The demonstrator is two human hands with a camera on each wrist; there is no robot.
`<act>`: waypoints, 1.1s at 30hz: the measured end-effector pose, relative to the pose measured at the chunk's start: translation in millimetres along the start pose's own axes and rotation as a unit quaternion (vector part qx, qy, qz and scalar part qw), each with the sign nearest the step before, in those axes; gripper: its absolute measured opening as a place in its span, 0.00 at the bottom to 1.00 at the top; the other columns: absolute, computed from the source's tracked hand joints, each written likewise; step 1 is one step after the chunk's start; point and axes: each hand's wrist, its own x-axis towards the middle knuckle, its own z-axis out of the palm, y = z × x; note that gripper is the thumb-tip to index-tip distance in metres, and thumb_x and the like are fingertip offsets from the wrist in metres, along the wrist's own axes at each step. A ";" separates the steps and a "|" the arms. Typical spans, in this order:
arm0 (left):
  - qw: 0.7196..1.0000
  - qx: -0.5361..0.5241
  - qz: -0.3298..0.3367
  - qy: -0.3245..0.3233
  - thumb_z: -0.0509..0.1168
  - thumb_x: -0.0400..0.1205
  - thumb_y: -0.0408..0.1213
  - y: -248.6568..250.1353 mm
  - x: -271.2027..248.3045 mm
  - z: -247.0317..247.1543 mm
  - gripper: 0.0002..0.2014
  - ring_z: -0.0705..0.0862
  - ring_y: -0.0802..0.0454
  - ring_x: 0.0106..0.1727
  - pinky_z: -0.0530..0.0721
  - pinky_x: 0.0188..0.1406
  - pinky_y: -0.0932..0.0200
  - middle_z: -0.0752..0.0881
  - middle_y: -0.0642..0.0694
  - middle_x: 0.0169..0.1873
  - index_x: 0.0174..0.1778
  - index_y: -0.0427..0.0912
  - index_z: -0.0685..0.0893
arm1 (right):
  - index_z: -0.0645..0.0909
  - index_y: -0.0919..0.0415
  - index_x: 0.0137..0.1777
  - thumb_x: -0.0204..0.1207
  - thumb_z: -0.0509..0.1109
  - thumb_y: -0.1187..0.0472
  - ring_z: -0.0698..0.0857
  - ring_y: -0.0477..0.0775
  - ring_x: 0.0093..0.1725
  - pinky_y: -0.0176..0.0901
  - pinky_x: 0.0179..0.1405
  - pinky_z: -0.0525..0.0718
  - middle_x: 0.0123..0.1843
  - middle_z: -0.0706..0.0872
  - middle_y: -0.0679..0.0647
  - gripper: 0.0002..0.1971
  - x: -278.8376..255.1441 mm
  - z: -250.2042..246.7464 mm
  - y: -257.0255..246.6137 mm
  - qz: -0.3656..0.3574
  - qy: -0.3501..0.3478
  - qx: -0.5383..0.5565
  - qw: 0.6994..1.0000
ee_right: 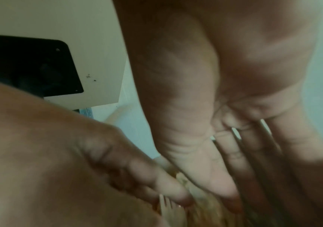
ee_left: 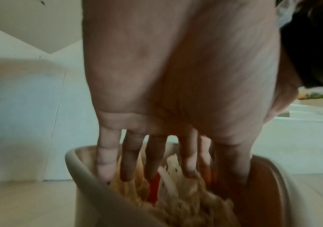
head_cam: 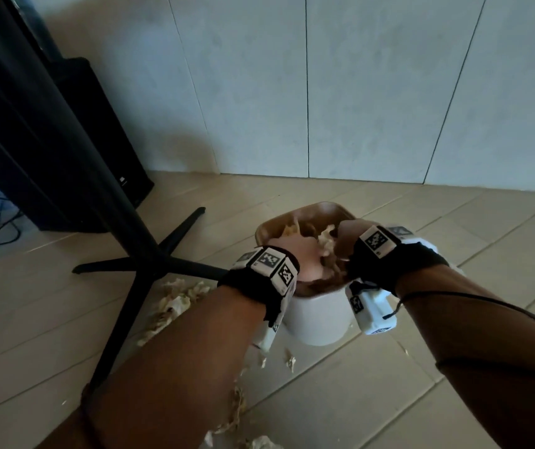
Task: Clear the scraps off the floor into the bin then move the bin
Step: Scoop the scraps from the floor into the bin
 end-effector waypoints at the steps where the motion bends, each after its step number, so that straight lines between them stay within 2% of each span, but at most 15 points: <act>1: 1.000 -0.007 0.002 0.031 0.57 0.77 0.62 -6.6 -5.5 -4.7 0.25 0.72 0.38 0.76 0.68 0.73 0.32 0.77 0.44 0.74 0.70 0.63 0.79 | 0.85 0.58 0.52 0.74 0.70 0.58 0.88 0.61 0.52 0.48 0.53 0.85 0.58 0.90 0.60 0.09 0.6 -3.7 -1.8 0.006 0.028 -0.007 1.000; 3: 0.994 -0.070 0.017 0.088 0.58 0.77 0.61 -28.0 -16.8 -8.7 0.23 0.79 0.43 0.71 0.77 0.68 0.40 0.79 0.49 0.73 0.69 0.67 0.80 | 0.83 0.54 0.57 0.73 0.69 0.56 0.87 0.61 0.49 0.44 0.46 0.81 0.49 0.88 0.53 0.13 -1.1 -12.8 -9.8 0.015 0.069 -0.020 0.997; 4: 0.987 -0.112 0.021 0.118 0.59 0.78 0.59 -39.8 -22.9 -10.2 0.21 0.83 0.45 0.66 0.82 0.64 0.44 0.83 0.51 0.69 0.67 0.66 0.81 | 0.83 0.55 0.58 0.75 0.69 0.55 0.86 0.62 0.48 0.44 0.45 0.79 0.48 0.85 0.56 0.13 -3.5 -18.0 -17.8 0.019 0.076 -0.020 0.997; 7: 0.957 -0.206 0.004 0.204 0.58 0.78 0.57 -85.4 -34.9 -2.0 0.18 0.88 0.50 0.55 0.88 0.56 0.48 0.90 0.56 0.57 0.57 0.61 0.87 | 0.84 0.62 0.50 0.75 0.71 0.49 0.80 0.62 0.43 0.46 0.48 0.83 0.47 0.82 0.62 0.15 -12.1 -30.0 -48.0 -0.001 0.105 -0.006 0.994; 10: 0.943 -0.242 -0.066 0.219 0.57 0.74 0.57 -133.2 -41.9 16.0 0.19 0.88 0.52 0.53 0.87 0.56 0.47 0.91 0.56 0.52 0.52 0.58 0.89 | 0.88 0.61 0.51 0.73 0.67 0.58 0.84 0.65 0.46 0.47 0.49 0.85 0.53 0.88 0.63 0.12 -6.9 -23.6 -87.5 -0.060 0.130 0.026 0.989; 13: 0.931 -0.262 -0.139 0.215 0.60 0.76 0.49 -171.7 -47.1 43.4 0.15 0.88 0.43 0.52 0.86 0.57 0.48 0.92 0.47 0.49 0.49 0.50 0.90 | 0.88 0.56 0.56 0.76 0.65 0.58 0.85 0.64 0.56 0.46 0.50 0.81 0.59 0.87 0.60 0.13 -4.6 -5.8 -133.1 -0.129 0.118 0.053 0.983; 15: 0.927 -0.264 -0.175 0.199 0.61 0.79 0.45 -196.1 -47.9 69.5 0.11 0.88 0.38 0.51 0.86 0.56 0.49 0.91 0.43 0.46 0.38 0.47 0.87 | 0.87 0.54 0.58 0.78 0.65 0.58 0.86 0.63 0.58 0.46 0.51 0.80 0.60 0.87 0.58 0.13 -1.6 15.5 -158.1 -0.160 0.088 0.064 0.981; 16: 0.928 -0.261 -0.192 0.186 0.61 0.80 0.43 -207.1 -48.2 83.1 0.10 0.87 0.38 0.52 0.86 0.56 0.49 0.91 0.42 0.47 0.38 0.47 0.87 | 0.87 0.53 0.58 0.78 0.65 0.57 0.86 0.62 0.58 0.46 0.51 0.81 0.61 0.87 0.57 0.13 1.8 30.1 -168.1 -0.170 0.070 0.063 0.981; 18: 0.933 -0.238 -0.224 0.152 0.60 0.81 0.44 -227.8 -44.5 109.1 0.12 0.87 0.41 0.55 0.85 0.58 0.49 0.90 0.44 0.52 0.47 0.48 0.90 | 0.87 0.53 0.58 0.79 0.66 0.55 0.86 0.60 0.56 0.46 0.51 0.82 0.60 0.87 0.56 0.12 9.9 62.5 -183.2 -0.177 0.029 0.060 0.982; 20: 0.940 -0.210 -0.238 0.122 0.56 0.81 0.48 -246.9 -38.3 133.7 0.17 0.87 0.42 0.55 0.84 0.57 0.52 0.89 0.45 0.51 0.48 0.46 0.89 | 0.86 0.53 0.60 0.79 0.67 0.54 0.86 0.59 0.54 0.46 0.52 0.84 0.60 0.87 0.56 0.13 17.9 96.9 -192.3 -0.173 -0.008 0.058 0.983; 22: 0.946 -0.186 -0.245 0.101 0.56 0.82 0.48 -261.7 -33.5 153.7 0.18 0.85 0.41 0.59 0.81 0.59 0.52 0.88 0.42 0.56 0.50 0.43 0.89 | 0.85 0.54 0.59 0.79 0.66 0.53 0.85 0.61 0.58 0.49 0.58 0.85 0.62 0.86 0.56 0.12 27.2 129.9 -196.1 -0.167 -0.046 0.058 0.983; 24: 0.946 -0.181 -0.258 0.077 0.60 0.83 0.47 -273.8 -29.6 168.5 0.16 0.78 0.40 0.69 0.76 0.66 0.51 0.82 0.42 0.68 0.61 0.46 0.85 | 0.82 0.51 0.64 0.79 0.66 0.52 0.82 0.62 0.66 0.50 0.64 0.82 0.69 0.81 0.56 0.15 39.5 157.7 -195.7 -0.166 -0.075 0.046 0.982; 27: 0.936 -0.214 -0.272 0.063 0.65 0.82 0.48 -290.3 -19.7 185.9 0.24 0.64 0.41 0.82 0.66 0.78 0.49 0.66 0.44 0.81 0.75 0.53 0.75 | 0.74 0.52 0.76 0.81 0.67 0.51 0.78 0.63 0.72 0.49 0.64 0.77 0.74 0.73 0.58 0.24 57.1 187.2 -190.1 -0.147 -0.091 0.044 0.984; 30: 0.934 -0.227 -0.269 0.063 0.69 0.80 0.50 -303.2 -5.6 195.9 0.33 0.55 0.42 0.86 0.62 0.82 0.46 0.55 0.44 0.85 0.81 0.54 0.67 | 0.70 0.53 0.80 0.80 0.69 0.51 0.75 0.65 0.74 0.51 0.72 0.75 0.76 0.72 0.60 0.29 77.0 213.0 -180.0 -0.120 -0.095 0.055 0.987; 33: 0.936 -0.230 -0.263 0.048 0.75 0.71 0.57 -319.7 12.7 208.8 0.43 0.51 0.41 0.87 0.59 0.83 0.42 0.52 0.46 0.86 0.81 0.57 0.65 | 0.66 0.51 0.82 0.77 0.71 0.47 0.70 0.66 0.78 0.59 0.76 0.73 0.80 0.67 0.60 0.34 92.9 234.1 -170.2 -0.090 -0.100 0.057 0.989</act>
